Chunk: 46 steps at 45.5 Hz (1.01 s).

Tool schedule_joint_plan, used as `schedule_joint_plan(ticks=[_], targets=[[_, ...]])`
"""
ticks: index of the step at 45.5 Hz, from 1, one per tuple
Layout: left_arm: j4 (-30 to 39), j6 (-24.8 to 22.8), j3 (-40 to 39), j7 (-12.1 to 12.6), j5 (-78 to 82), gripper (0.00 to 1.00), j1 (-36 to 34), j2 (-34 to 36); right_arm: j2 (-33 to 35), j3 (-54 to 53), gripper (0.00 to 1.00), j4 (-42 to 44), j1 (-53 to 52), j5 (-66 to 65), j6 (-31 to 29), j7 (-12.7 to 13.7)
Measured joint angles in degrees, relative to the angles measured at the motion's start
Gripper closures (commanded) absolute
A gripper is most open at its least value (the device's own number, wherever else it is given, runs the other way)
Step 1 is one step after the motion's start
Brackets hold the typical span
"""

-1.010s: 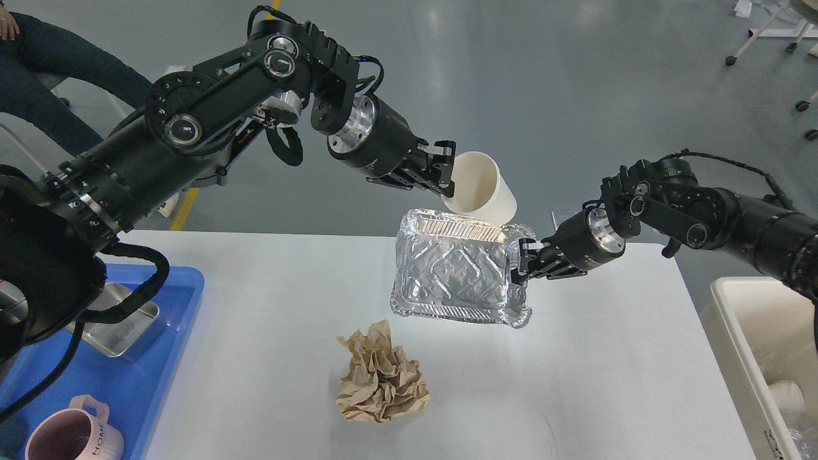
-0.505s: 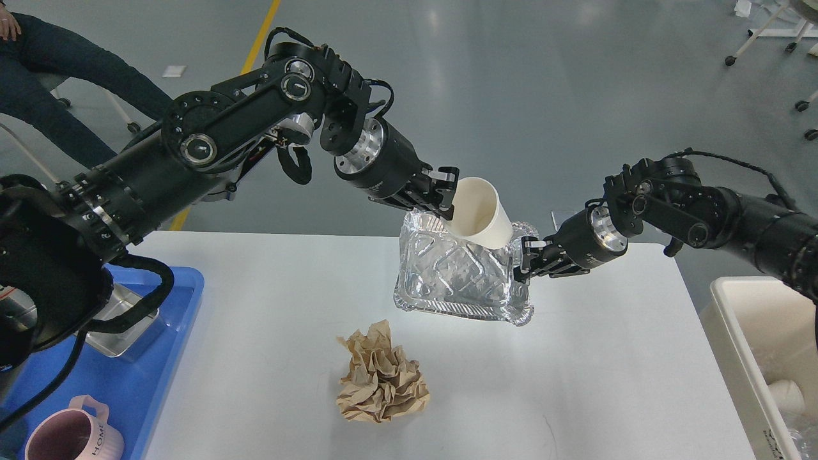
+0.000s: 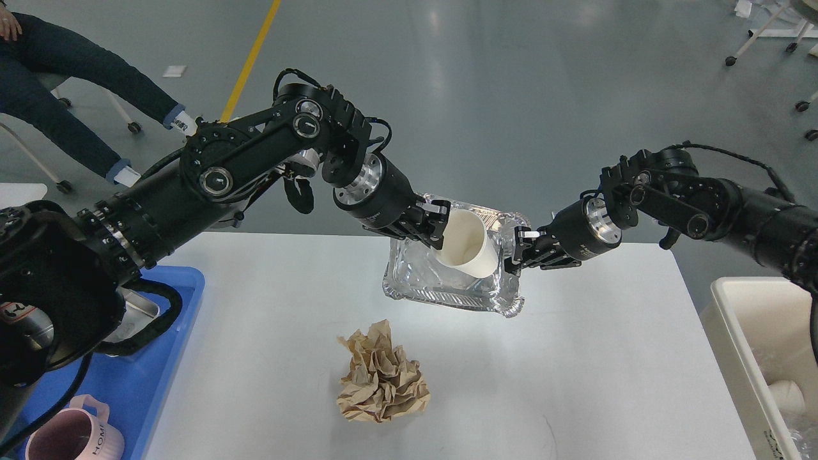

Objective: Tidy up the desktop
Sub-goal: 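Lower the paper cup into the foil tray held by the right gripper, then open the left gripper to release the cup and withdraw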

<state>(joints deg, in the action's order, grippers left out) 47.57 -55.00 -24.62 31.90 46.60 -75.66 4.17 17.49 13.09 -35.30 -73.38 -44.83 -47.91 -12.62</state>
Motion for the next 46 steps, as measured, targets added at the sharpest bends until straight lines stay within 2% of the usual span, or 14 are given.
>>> schedule_joint_plan(ticks=[3, 5, 7, 9, 18, 22, 46], targets=[[-0.09, 0.0, 0.01, 0.0, 0.11, 0.99, 0.05, -0.33, -0.18, -0.01, 1.0, -0.02, -0.07, 0.58, -0.22, -0.02], [-0.15, 0.0, 0.01, 0.0, 0.14, 0.94, 0.06, -0.52, -0.44, -0.01, 1.0, -0.02, -0.08, 0.76, -0.29, -0.02], [-0.18, 0.0, 0.01, 0.0, 0.17, 0.76, 0.06, -0.72, -0.61, -0.01, 1.0, -0.03, -0.08, 0.83, -0.31, -0.03], [-0.23, 0.0, 0.01, 0.0, 0.17, 0.5, 0.06, -0.91, -0.71, -0.01, 1.0, -0.03, -0.08, 0.86, -0.33, -0.03], [-0.36, 0.0, -0.21, -0.23, -0.58, 0.06, 0.03, -1.24, -0.76, 0.03, 1.0, -0.03, -0.08, 0.88, -0.34, -0.04], [-0.33, 0.17, -0.76, -0.27, -0.92, 0.03, -0.01, -0.84, -0.72, 0.08, 1.0, -0.03, -0.03, 0.88, -0.34, -0.04], [-0.61, 2.45, -5.77, -0.31, -2.83, 0.03, 0.42, 6.01, -0.48, 0.1, 1.0, 0.04, 0.09, 0.91, -0.26, 0.01]])
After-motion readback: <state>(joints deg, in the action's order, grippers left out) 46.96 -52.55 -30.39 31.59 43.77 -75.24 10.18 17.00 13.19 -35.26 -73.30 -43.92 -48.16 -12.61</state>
